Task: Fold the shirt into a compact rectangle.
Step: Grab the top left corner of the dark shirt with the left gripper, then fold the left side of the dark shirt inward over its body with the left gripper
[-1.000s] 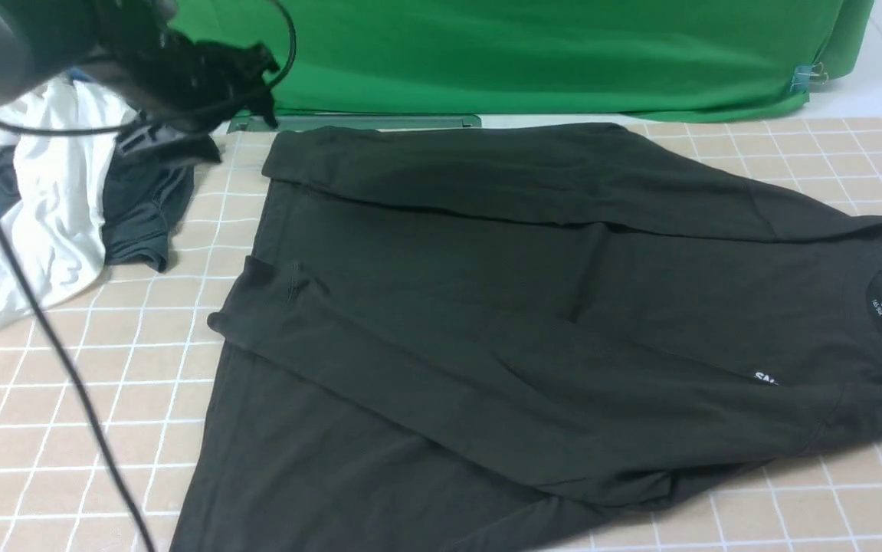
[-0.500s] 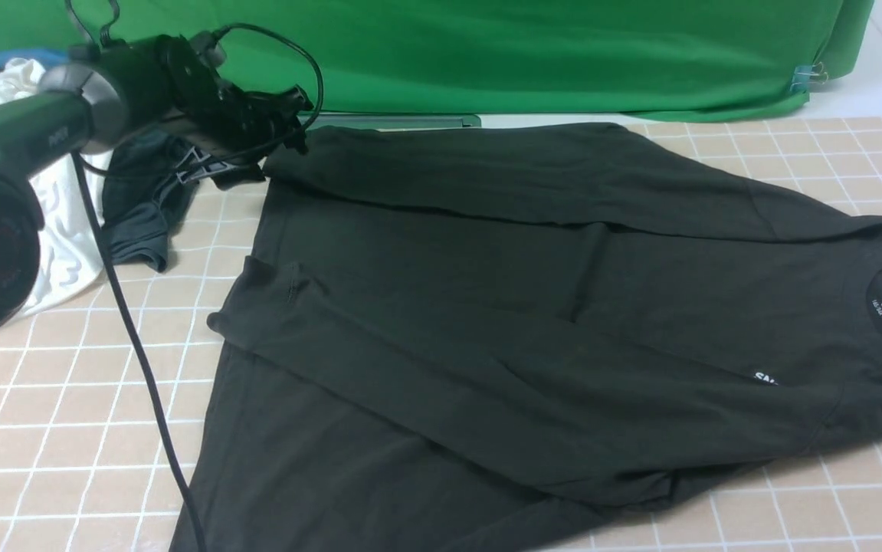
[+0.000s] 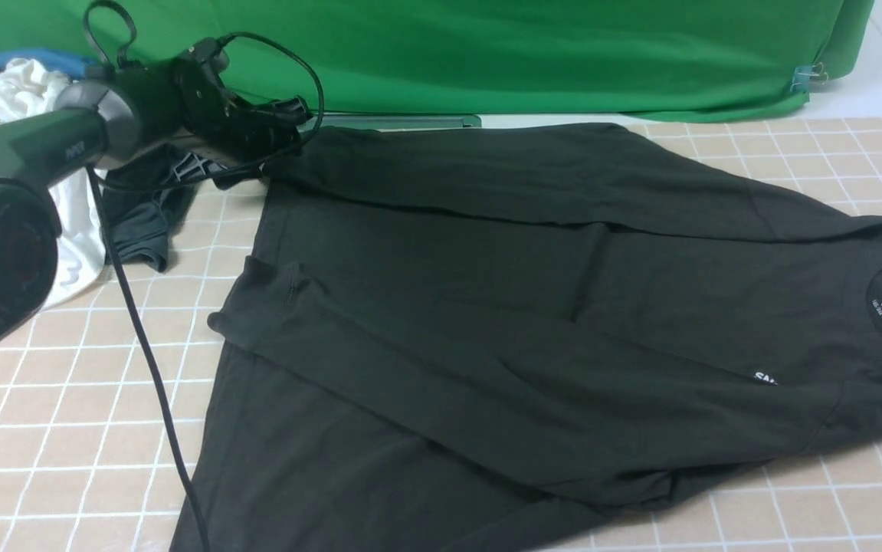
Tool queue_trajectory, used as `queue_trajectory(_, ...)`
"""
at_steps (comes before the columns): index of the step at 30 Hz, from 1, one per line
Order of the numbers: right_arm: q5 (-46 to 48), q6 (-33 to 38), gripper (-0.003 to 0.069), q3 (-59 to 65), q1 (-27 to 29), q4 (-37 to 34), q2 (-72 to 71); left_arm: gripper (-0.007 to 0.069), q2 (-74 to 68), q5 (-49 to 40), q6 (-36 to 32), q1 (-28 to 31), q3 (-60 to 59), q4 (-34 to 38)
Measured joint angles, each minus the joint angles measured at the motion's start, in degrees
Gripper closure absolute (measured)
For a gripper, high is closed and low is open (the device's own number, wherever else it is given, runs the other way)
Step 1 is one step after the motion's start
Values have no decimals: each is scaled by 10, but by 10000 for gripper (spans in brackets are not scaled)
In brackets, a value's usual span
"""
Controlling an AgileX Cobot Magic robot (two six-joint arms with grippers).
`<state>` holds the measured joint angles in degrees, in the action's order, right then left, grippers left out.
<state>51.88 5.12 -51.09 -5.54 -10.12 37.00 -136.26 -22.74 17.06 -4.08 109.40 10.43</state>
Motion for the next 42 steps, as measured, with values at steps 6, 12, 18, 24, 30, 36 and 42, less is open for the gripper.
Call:
queue_trajectory(6,-1,1,447,0,0,0,0,197,0,4,-2,0,0,-1)
queue_trajectory(12,-2,1,444,0,0,0,0,356,-5,20,-13,0,0,-5)
queue_trajectory(18,-2,1,442,0,0,0,0,591,-9,19,-45,1,0,4)
queue_trajectory(24,-2,1,442,0,0,0,0,605,2,-17,-55,6,0,38)
queue_trajectory(30,16,-16,440,0,0,0,0,605,54,-65,-83,12,0,61)
queue_trajectory(36,15,-45,430,0,0,1,0,605,112,-132,-86,13,0,98)
queue_trajectory(42,20,-46,430,0,0,1,0,605,158,-197,-86,13,0,111)
